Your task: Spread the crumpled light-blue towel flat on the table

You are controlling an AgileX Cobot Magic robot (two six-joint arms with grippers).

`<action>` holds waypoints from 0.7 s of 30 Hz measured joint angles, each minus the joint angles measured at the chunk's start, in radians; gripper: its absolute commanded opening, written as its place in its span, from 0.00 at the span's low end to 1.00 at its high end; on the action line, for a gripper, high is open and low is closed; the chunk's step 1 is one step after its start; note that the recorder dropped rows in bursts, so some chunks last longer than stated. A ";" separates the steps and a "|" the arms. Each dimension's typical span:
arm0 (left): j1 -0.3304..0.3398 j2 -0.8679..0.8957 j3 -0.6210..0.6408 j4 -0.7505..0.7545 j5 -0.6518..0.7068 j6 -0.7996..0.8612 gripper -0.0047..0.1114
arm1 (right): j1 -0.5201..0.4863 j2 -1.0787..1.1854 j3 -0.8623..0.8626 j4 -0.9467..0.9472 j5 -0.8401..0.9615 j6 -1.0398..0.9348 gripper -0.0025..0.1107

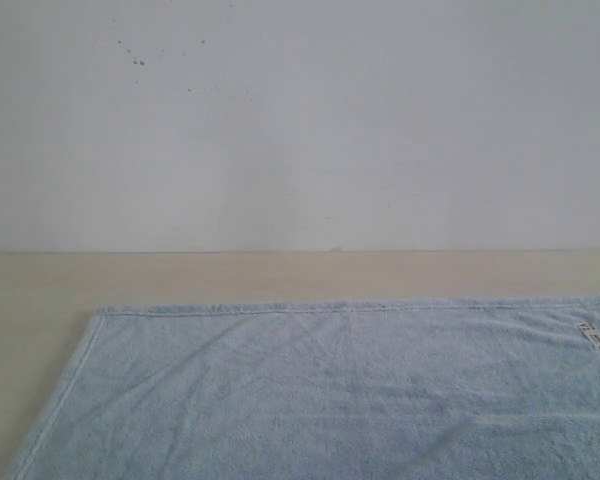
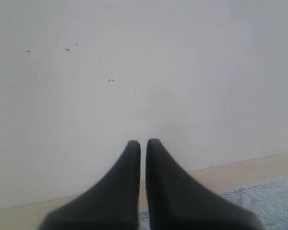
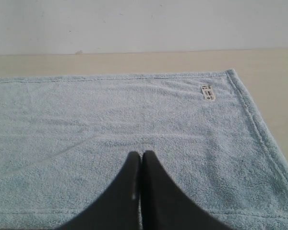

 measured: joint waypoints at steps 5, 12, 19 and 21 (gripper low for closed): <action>0.000 0.000 0.000 0.000 0.000 0.000 0.07 | 0.000 0.000 0.000 -0.002 0.000 0.007 0.02; 0.176 -0.002 0.000 0.684 0.135 -0.857 0.07 | 0.000 0.000 0.000 -0.002 0.000 0.007 0.02; 0.296 -0.024 0.088 1.124 0.602 -1.519 0.07 | 0.000 0.000 0.000 -0.002 0.004 0.007 0.02; 0.296 -0.024 0.100 1.088 0.610 -1.490 0.07 | 0.000 0.000 0.000 -0.002 0.004 0.007 0.02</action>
